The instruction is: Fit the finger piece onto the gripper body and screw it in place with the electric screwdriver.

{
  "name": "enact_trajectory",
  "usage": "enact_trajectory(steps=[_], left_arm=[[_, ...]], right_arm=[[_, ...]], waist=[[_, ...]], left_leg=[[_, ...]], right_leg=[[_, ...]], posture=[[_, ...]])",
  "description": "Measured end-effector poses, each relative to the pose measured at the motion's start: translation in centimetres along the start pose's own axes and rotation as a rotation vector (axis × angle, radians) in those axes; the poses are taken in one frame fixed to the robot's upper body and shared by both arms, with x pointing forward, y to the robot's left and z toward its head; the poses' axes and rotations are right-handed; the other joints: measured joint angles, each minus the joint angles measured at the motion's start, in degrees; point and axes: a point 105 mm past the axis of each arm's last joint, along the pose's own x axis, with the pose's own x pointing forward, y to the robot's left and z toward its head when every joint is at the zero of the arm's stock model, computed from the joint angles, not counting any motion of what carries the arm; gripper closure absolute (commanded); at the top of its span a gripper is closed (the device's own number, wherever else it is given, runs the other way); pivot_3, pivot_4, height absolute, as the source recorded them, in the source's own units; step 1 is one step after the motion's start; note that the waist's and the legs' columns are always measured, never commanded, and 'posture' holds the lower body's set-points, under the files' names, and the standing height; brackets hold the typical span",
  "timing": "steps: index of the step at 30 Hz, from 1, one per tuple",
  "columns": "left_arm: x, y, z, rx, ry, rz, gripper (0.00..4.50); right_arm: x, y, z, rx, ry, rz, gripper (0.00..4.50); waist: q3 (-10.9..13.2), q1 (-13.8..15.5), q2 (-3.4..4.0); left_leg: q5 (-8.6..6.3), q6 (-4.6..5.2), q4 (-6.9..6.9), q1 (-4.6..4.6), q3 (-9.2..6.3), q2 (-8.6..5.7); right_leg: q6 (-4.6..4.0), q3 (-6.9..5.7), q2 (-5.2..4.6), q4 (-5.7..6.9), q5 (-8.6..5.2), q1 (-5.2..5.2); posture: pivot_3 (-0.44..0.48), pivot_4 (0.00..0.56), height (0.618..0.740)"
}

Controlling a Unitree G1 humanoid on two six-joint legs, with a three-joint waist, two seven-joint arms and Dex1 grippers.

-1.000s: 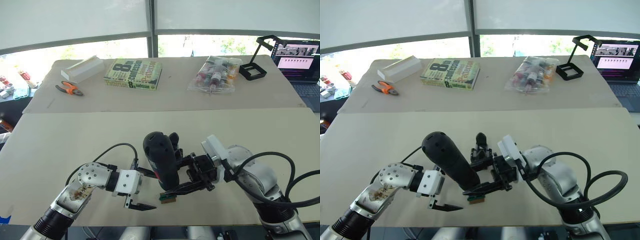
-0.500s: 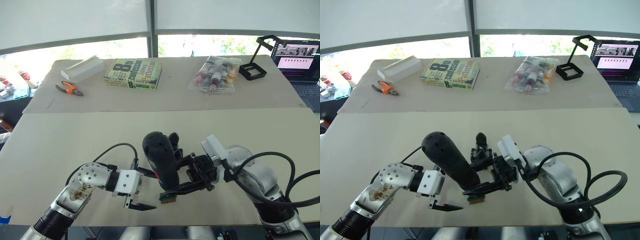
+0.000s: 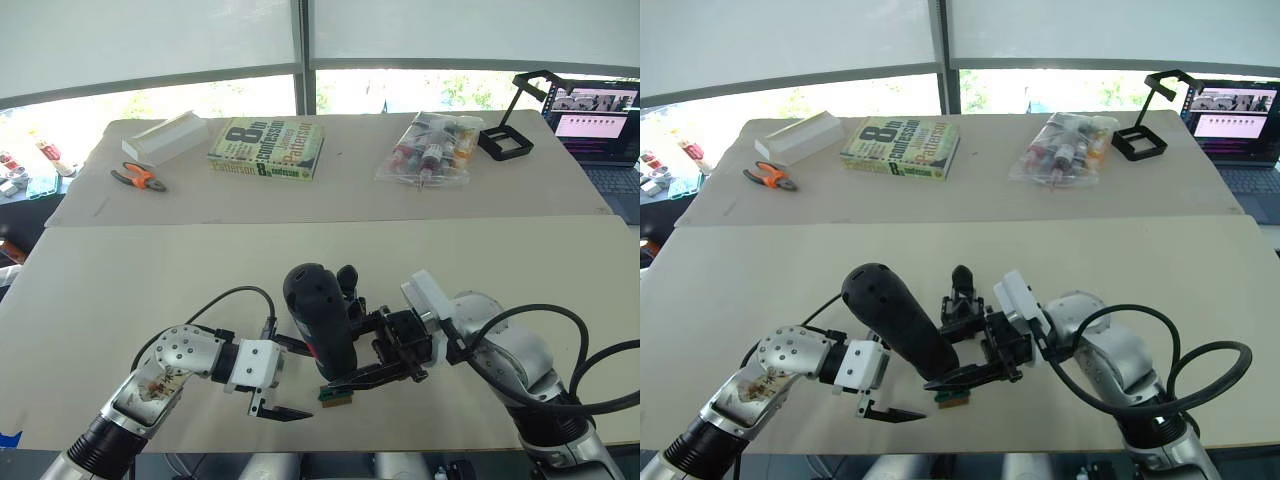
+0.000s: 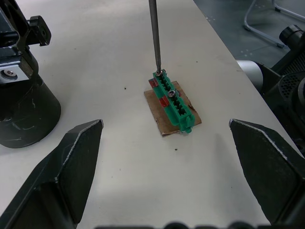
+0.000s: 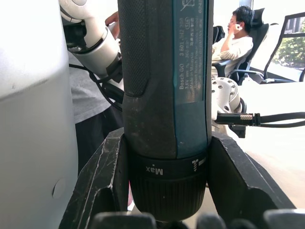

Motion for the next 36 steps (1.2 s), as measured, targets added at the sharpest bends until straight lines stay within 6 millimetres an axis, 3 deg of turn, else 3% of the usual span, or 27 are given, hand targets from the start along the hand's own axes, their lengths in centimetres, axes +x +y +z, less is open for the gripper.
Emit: enact_trajectory(steps=[36], left_arm=[[-0.06,0.31,0.16,0.012,0.002,0.003,0.00]], right_arm=[[-0.18,-0.08,-0.15,0.007,0.011,-0.016,2.62]], waist=[[0.0,0.0,0.00]], left_leg=[[0.00,0.00,0.00,0.00,0.00,0.00]], right_leg=[[0.00,0.00,0.00,0.00,0.00,0.00]], posture=[[0.000,0.150,0.740]])
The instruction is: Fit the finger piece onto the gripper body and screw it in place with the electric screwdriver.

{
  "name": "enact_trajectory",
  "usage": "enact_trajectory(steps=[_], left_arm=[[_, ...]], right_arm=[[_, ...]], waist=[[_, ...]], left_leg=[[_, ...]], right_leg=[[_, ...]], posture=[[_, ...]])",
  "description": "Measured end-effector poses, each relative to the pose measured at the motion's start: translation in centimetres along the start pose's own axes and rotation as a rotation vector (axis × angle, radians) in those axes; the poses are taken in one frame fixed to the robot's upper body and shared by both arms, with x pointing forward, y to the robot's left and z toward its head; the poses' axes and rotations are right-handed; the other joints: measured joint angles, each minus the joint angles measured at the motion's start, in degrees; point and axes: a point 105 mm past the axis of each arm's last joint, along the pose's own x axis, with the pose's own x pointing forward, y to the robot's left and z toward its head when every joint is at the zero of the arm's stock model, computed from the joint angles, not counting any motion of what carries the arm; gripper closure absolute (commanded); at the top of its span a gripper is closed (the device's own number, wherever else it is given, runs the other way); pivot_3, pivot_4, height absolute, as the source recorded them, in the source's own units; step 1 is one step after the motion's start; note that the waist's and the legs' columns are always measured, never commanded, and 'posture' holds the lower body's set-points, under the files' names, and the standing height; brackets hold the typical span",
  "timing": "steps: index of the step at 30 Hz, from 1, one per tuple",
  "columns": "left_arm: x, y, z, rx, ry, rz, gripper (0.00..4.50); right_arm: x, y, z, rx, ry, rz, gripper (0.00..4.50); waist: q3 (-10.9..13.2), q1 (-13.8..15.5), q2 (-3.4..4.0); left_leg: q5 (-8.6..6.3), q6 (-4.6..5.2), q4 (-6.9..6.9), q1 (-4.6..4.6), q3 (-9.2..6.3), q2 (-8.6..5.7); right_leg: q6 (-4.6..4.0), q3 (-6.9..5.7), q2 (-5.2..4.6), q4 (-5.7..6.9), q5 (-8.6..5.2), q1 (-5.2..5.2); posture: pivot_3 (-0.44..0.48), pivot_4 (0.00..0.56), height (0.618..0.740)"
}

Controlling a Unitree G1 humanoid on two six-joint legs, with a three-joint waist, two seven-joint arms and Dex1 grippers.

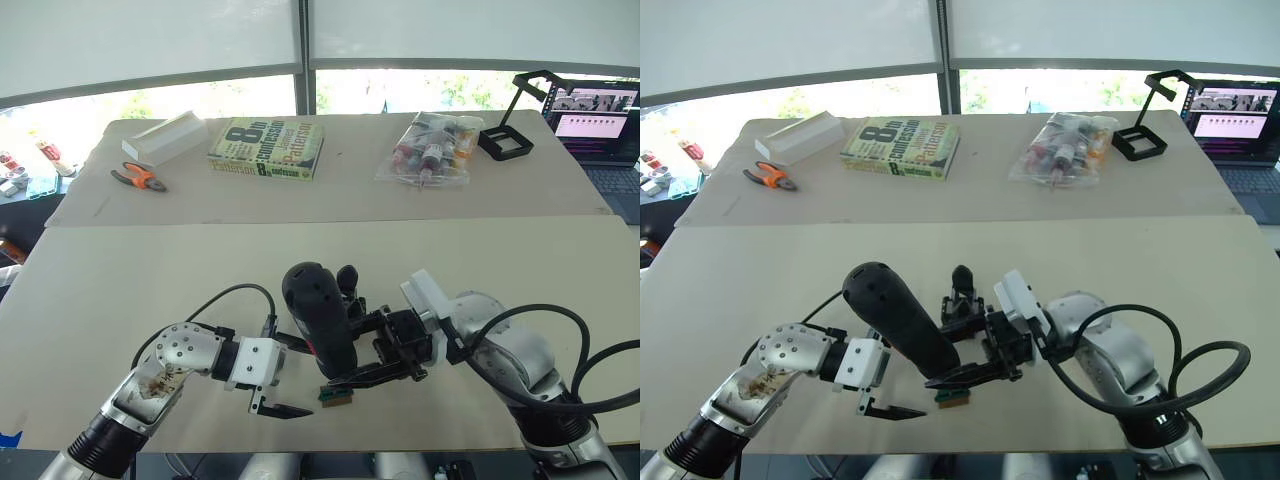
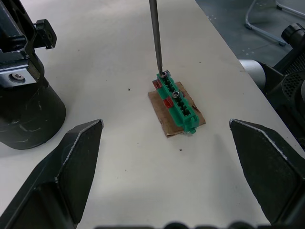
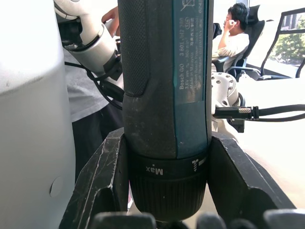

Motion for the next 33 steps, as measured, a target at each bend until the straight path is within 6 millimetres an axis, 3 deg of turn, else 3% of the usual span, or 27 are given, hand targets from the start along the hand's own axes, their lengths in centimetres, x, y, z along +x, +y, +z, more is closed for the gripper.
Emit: enact_trajectory(steps=[26,33], left_arm=[[-0.20,0.47,-0.38,-0.009,0.010,0.011,0.00],[-0.18,0.56,-0.16,-0.005,0.006,0.021,0.00]], right_arm=[[0.15,0.18,-0.18,0.010,-0.006,0.006,2.62],[0.69,0.69,0.80,-0.015,-0.019,0.024,2.62]], waist=[[0.0,0.0,0.00],[0.0,0.0,-0.01]], left_leg=[[0.00,0.00,0.00,0.00,0.00,0.00],[0.00,0.00,0.00,0.00,0.00,0.00]], right_leg=[[0.00,0.00,0.00,0.00,0.00,0.00],[0.00,0.01,0.00,-0.01,0.00,0.00]], posture=[[0.000,0.150,0.740],[0.000,0.150,0.740]])
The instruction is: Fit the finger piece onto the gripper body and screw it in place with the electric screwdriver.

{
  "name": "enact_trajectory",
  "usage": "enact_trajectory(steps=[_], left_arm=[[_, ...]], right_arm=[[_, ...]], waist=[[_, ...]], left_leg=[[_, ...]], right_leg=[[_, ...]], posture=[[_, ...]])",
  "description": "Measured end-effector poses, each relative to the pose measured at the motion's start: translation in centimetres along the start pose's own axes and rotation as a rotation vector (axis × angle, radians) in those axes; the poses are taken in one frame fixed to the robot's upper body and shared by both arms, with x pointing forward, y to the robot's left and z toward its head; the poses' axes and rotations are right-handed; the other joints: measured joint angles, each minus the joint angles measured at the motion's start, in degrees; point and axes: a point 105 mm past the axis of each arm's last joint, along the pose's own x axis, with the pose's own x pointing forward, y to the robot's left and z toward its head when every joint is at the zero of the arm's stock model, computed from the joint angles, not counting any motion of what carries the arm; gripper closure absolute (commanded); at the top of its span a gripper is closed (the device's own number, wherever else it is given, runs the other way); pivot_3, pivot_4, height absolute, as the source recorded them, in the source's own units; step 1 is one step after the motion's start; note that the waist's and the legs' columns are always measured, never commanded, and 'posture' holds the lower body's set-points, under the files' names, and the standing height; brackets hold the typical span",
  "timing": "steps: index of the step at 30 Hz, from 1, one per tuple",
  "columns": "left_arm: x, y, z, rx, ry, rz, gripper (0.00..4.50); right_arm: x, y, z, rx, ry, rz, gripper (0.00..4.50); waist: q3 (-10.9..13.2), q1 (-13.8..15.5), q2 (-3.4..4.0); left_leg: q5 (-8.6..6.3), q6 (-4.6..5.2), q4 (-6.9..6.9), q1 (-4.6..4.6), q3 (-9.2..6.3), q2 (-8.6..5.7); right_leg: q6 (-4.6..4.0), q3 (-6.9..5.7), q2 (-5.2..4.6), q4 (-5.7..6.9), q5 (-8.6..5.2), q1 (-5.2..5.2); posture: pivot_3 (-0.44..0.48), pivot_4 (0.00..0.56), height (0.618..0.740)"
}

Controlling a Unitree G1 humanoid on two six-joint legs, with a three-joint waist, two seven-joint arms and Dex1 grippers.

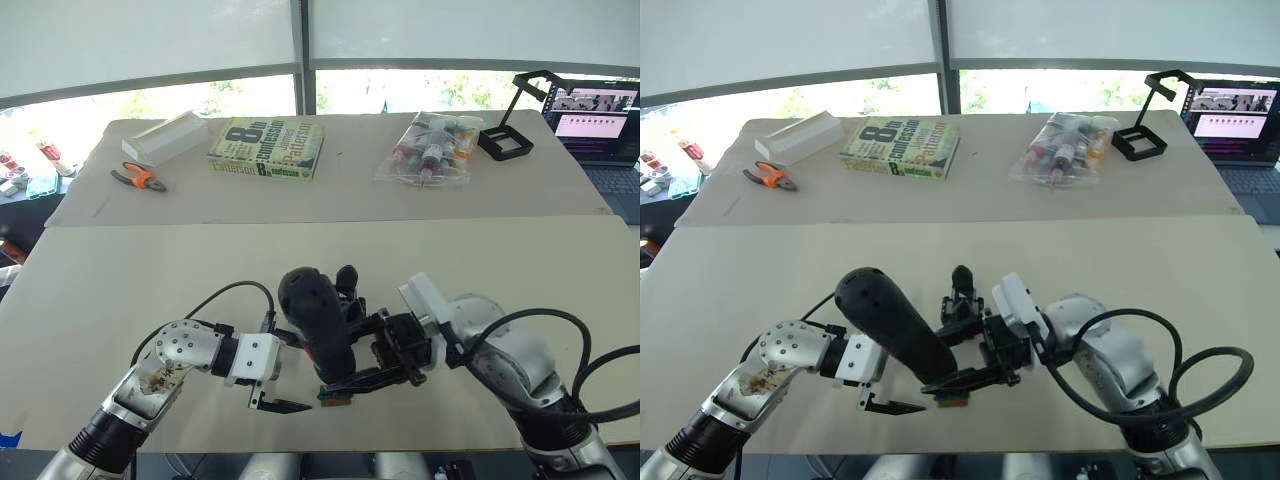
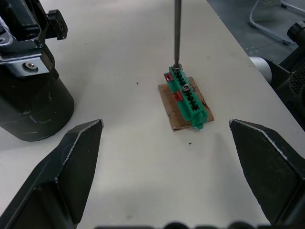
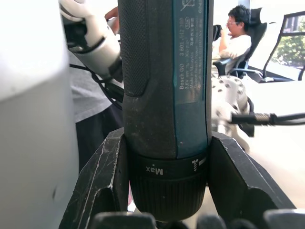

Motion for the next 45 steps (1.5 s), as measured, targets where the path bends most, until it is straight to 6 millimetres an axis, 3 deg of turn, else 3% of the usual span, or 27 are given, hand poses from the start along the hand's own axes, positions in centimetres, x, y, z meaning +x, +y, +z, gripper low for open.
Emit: enact_trajectory(steps=[8,16,30,37,45], left_arm=[[-1.0,0.8,0.6,-0.039,-0.016,0.088,0.00],[-1.8,1.3,0.9,-0.091,-0.033,0.173,0.00],[-1.9,5.0,0.7,-0.087,-0.071,0.298,0.00],[-1.1,5.6,0.1,-0.089,-0.072,0.284,0.00],[-0.9,5.9,0.1,-0.061,-0.069,0.259,0.00]], right_arm=[[0.0,0.3,2.5,-0.024,-0.023,0.017,2.62],[0.4,-0.7,5.9,-0.039,-0.043,0.031,2.62],[1.0,-4.8,11.3,-0.030,-0.075,0.005,2.62],[0.6,-7.7,10.6,-0.001,-0.064,-0.059,2.62],[0.5,-8.3,9.4,-0.022,-0.014,-0.057,2.62]], waist=[[0.0,0.0,-0.01],[0.0,0.0,-0.04],[0.0,-0.2,-0.06],[0.0,-0.2,-0.07],[0.0,-0.9,-0.09]], left_leg=[[-0.01,0.01,-0.02,0.01,0.00,0.01],[-0.01,0.01,-0.02,0.01,0.02,0.02],[-0.01,0.02,-0.03,-0.01,0.04,0.03],[-0.03,0.04,-0.02,-0.11,0.06,0.00],[-0.01,0.02,0.16,-0.81,0.07,-0.01]], right_leg=[[0.00,0.00,0.01,0.00,0.00,-0.01],[0.00,0.02,0.01,-0.02,0.00,-0.01],[-0.01,0.01,0.01,0.00,0.01,-0.04],[0.01,0.01,-0.01,0.00,0.02,-0.15],[0.01,-0.01,-0.04,0.13,0.10,-0.78]], posture=[[0.000,0.150,0.740],[0.000,0.150,0.740],[0.000,0.150,0.740],[0.000,0.150,0.740],[0.000,0.150,0.740]])
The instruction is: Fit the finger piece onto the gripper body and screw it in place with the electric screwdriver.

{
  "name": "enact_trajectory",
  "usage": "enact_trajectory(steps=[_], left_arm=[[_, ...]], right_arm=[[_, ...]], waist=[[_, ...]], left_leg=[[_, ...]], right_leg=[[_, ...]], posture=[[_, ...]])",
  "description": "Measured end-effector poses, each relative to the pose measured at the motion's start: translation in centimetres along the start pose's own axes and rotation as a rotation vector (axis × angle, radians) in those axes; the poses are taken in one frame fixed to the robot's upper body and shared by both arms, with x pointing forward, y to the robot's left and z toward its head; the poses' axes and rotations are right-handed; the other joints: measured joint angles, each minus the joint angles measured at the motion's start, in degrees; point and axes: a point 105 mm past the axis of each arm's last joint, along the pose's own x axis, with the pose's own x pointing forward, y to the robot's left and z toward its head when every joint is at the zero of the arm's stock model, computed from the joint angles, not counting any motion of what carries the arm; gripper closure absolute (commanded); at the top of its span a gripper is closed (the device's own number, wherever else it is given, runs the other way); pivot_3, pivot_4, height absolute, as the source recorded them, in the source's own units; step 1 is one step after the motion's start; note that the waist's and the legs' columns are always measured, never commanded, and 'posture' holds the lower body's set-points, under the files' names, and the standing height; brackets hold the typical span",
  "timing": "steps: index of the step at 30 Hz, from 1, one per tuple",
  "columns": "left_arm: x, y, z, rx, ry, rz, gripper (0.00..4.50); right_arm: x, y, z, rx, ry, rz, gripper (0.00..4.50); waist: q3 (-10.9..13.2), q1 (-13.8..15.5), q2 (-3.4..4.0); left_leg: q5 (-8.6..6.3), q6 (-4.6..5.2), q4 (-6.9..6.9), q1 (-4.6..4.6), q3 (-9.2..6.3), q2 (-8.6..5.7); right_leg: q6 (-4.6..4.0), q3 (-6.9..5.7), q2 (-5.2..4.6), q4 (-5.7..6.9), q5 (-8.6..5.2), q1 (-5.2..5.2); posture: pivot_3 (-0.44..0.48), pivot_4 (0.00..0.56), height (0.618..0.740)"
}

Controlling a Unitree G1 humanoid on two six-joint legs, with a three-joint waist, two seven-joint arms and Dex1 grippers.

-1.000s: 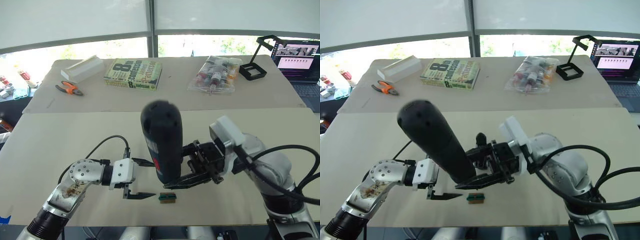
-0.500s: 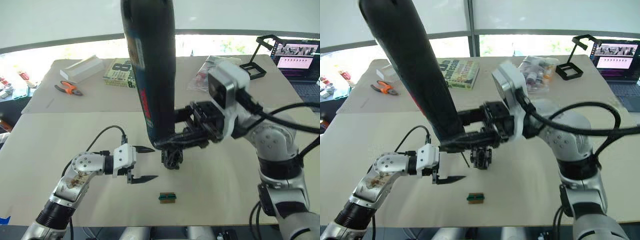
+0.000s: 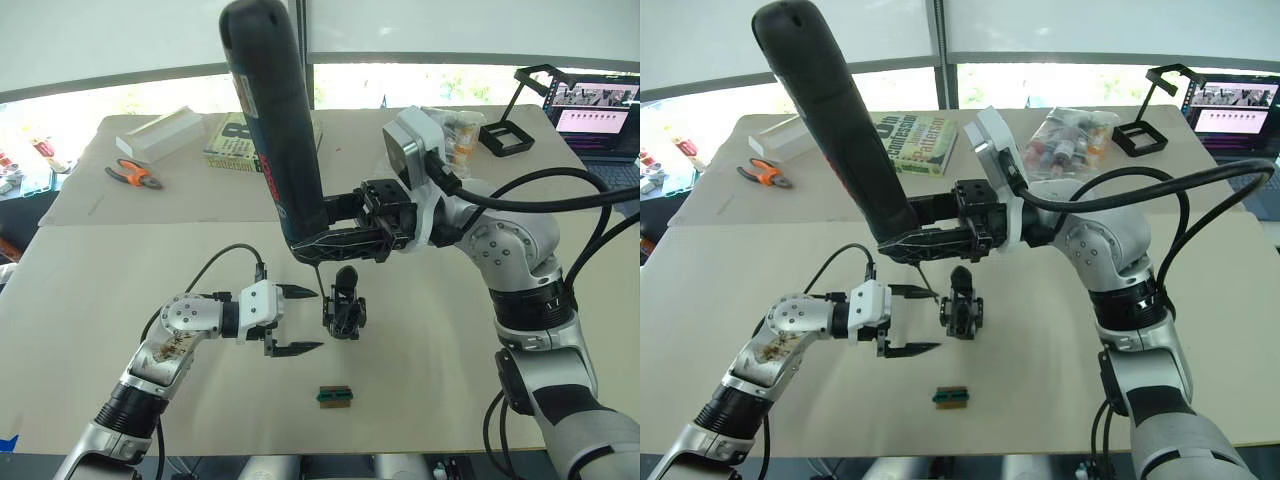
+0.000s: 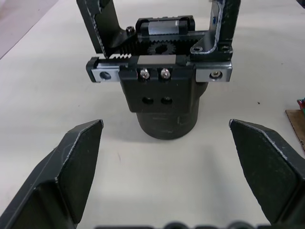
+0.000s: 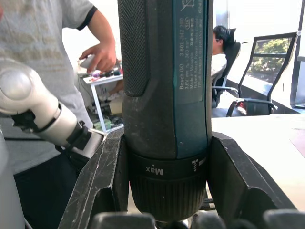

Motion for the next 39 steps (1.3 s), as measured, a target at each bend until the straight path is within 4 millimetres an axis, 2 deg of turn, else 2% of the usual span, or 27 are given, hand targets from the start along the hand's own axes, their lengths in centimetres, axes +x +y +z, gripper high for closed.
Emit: enact_trajectory(steps=[7,16,39], left_arm=[[0.3,-0.3,-0.2,-0.004,0.002,-0.030,0.00],[0.7,-0.1,-0.2,0.027,0.003,-0.040,0.00],[1.0,0.0,-0.1,0.039,0.001,-0.049,0.00]], right_arm=[[-0.5,0.1,-1.3,0.027,0.011,-0.007,2.62],[-0.5,0.7,-1.8,0.028,0.014,-0.003,2.62],[-0.8,0.6,-2.7,0.006,0.026,-0.034,2.62]], waist=[[0.0,-0.5,0.00],[0.0,-0.5,0.00],[0.0,-0.6,-0.01]], left_leg=[[0.00,0.00,0.04,-0.02,0.00,-0.02],[0.02,-0.02,0.06,-0.02,0.01,-0.02],[0.02,-0.02,0.10,-0.02,0.04,-0.02]], right_leg=[[0.02,0.01,-0.01,-0.02,0.04,0.00],[0.01,0.01,0.00,-0.01,0.05,0.00],[0.02,0.03,0.00,0.01,0.07,0.00]], posture=[[0.000,0.150,0.740],[0.000,0.150,0.740],[0.000,0.150,0.740]])
